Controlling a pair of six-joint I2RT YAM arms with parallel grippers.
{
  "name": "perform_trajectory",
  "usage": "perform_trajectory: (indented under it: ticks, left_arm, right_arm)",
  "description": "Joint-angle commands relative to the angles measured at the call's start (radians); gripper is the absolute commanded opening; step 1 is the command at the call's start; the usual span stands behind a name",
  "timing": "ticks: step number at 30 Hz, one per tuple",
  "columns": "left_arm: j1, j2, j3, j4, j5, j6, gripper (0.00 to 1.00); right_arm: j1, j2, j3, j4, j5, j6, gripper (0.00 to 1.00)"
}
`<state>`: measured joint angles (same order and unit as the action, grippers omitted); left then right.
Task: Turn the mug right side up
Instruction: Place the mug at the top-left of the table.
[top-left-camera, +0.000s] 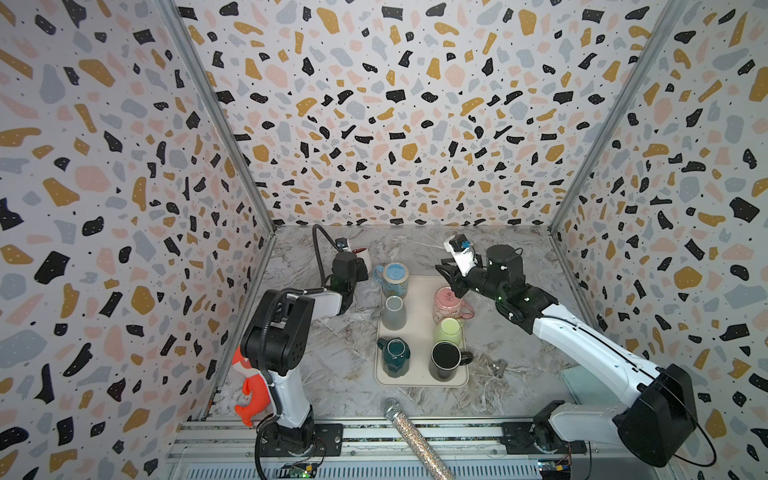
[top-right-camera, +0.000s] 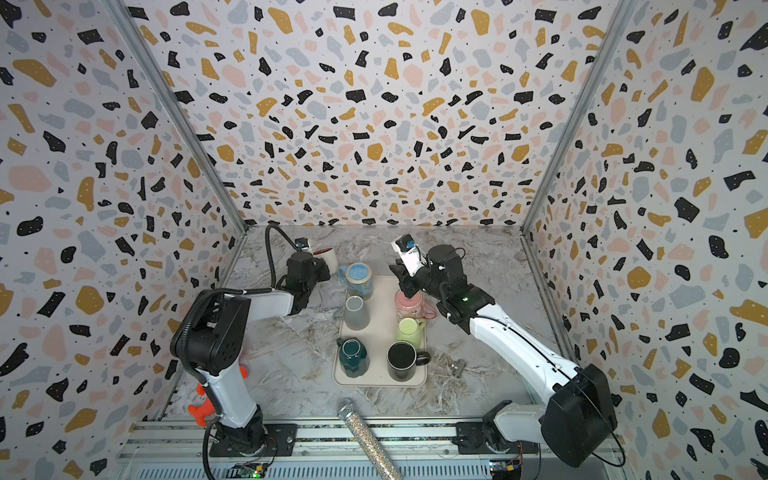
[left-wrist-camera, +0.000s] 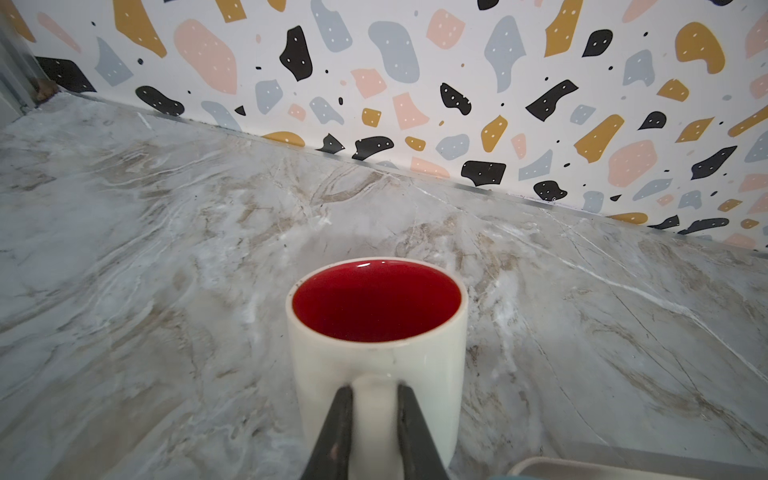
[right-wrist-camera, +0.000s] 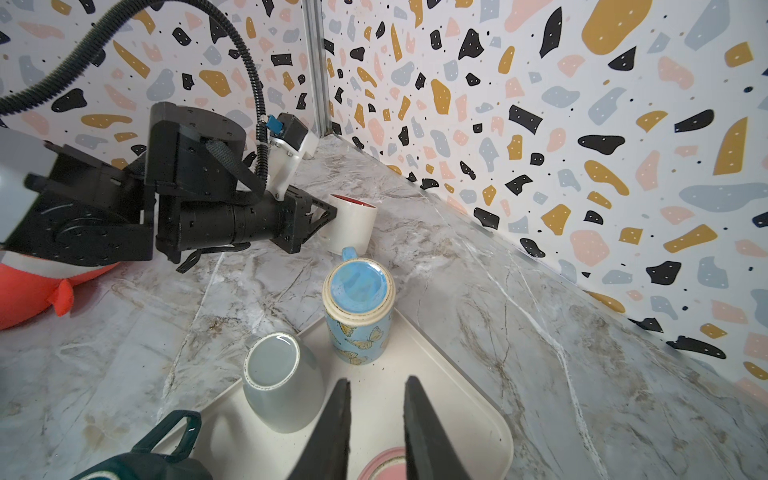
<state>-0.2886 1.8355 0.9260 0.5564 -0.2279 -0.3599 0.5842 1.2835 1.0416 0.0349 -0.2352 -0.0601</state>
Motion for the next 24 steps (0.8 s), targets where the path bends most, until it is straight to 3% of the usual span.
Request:
perform_trajectory:
  ticks: [1,24]
  left_arm:
    - [-0.032,-0.027,-0.039,-0.007,-0.128,0.004,0.00]
    - [-0.063,-0.050,-0.158,-0.003,-0.255,-0.049,0.00]
  right_arm:
    - [-0.002,-0.039,-0.007,0.028,-0.011,0.014,0.24]
    - [-0.001,-0.046,-0.023,0.035,-0.016,0.024,0.24]
